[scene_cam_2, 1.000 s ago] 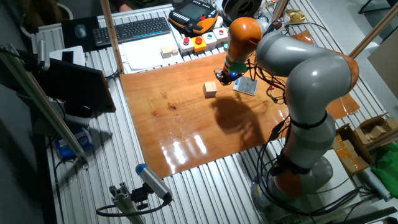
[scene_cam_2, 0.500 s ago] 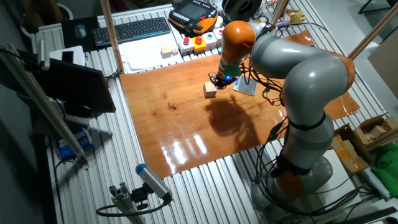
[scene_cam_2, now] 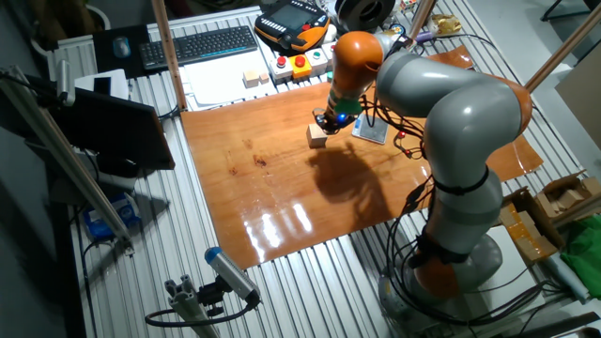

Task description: Place the block on the scale

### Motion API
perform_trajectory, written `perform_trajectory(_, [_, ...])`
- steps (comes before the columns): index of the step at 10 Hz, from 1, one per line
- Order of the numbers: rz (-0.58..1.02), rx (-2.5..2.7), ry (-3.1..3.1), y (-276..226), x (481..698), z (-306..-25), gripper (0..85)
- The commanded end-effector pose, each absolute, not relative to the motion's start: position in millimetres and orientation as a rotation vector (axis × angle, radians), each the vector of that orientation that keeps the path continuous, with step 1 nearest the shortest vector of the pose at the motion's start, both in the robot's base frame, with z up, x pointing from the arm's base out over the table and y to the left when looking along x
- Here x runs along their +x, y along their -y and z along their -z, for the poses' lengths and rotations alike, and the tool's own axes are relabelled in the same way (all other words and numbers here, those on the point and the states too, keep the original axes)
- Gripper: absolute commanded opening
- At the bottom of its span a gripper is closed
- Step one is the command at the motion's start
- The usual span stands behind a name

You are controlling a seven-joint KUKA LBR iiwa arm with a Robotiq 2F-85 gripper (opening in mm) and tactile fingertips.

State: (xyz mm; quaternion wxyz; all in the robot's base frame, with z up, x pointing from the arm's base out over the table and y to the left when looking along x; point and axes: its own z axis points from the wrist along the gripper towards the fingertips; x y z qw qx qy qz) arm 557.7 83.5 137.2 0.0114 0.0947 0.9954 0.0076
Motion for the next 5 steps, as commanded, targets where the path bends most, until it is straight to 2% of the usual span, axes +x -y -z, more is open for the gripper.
perform_trajectory(1, [-0.006, 0.288, -3.102, -83.5, 557.7, -137.2, 0.7])
perform_trajectory(5, [0.022, 0.199, -3.098, -83.5, 557.7, -137.2, 0.7])
